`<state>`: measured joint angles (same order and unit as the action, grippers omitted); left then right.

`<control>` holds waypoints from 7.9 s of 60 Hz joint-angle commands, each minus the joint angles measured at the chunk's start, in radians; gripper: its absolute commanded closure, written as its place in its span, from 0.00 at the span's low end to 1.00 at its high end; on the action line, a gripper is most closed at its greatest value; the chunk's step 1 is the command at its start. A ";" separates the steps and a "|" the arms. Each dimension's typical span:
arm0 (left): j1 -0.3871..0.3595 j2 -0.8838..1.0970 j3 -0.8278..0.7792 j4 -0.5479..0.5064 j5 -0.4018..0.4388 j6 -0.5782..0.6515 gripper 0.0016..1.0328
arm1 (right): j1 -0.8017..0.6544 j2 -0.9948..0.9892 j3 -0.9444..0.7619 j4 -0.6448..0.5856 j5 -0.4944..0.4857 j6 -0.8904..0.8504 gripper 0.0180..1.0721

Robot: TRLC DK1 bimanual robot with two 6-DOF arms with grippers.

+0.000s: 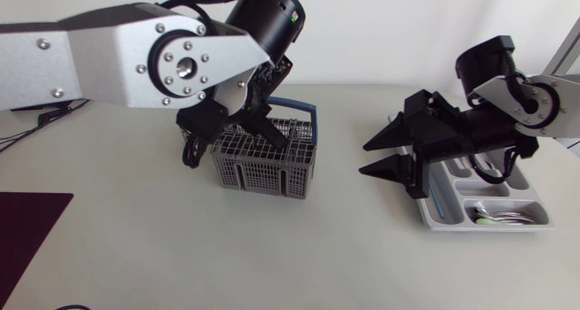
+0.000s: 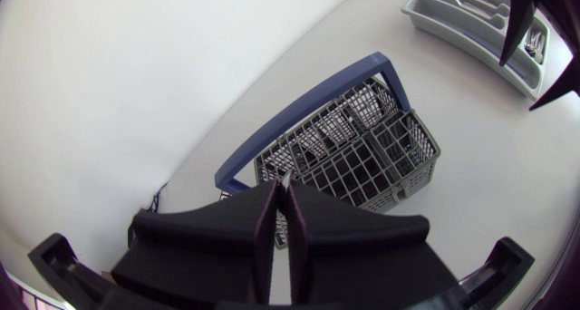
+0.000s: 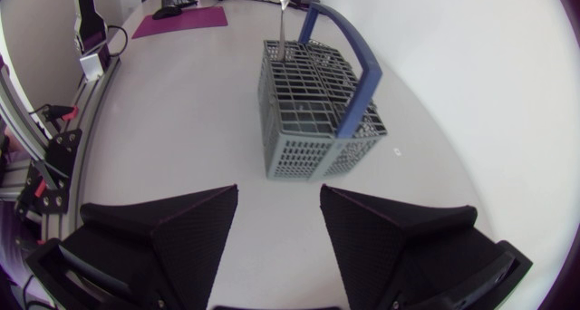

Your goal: Transfer all utensils from the basket to the drawer tray.

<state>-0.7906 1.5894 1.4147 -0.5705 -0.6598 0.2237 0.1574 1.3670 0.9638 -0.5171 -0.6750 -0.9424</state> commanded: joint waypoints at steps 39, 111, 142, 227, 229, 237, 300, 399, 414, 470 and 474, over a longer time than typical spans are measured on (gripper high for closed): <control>0.182 0.012 0.121 -0.078 0.792 -0.239 0.97 | 0.241 -0.022 -0.043 0.338 0.078 0.499 0.37; 0.198 0.037 0.155 -0.100 0.894 -0.271 0.61 | 0.376 0.107 0.070 0.338 0.273 0.533 0.95; 0.289 -0.052 0.128 0.018 0.881 -0.198 0.05 | 0.131 0.018 -0.028 0.060 0.074 0.194 0.95; 0.625 -0.128 -0.346 0.304 0.635 0.082 0.04 | -0.834 0.345 0.102 -0.109 0.296 -1.018 0.37; 0.631 -0.121 -0.352 0.313 0.635 0.083 0.04 | -0.822 0.310 0.090 -0.120 0.287 -1.001 0.37; 0.648 -0.075 -0.367 0.339 0.635 0.101 0.05 | -0.725 0.179 0.039 -0.182 0.265 -0.897 0.37; 0.530 0.096 -0.365 0.436 0.615 0.152 0.05 | 0.182 0.414 0.187 0.221 0.370 0.244 0.37; 0.504 0.066 -0.398 0.451 0.615 0.152 0.05 | 0.200 0.440 0.207 0.252 0.428 0.318 0.37; 0.559 0.026 -0.407 0.445 0.615 0.155 0.04 | 0.179 0.411 0.150 0.261 0.463 0.309 0.04; 0.719 -0.560 -0.689 0.570 0.617 -0.044 0.04 | -0.214 -0.163 -0.174 0.480 0.410 0.496 0.04; 0.725 -0.602 -0.723 0.604 0.617 -0.090 0.04 | -0.222 -0.210 -0.221 0.523 0.413 0.491 0.04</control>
<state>-0.0792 1.0359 0.7517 0.0032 -0.0498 0.1967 -0.0555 1.2110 0.8104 -0.0315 -0.2619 -0.4809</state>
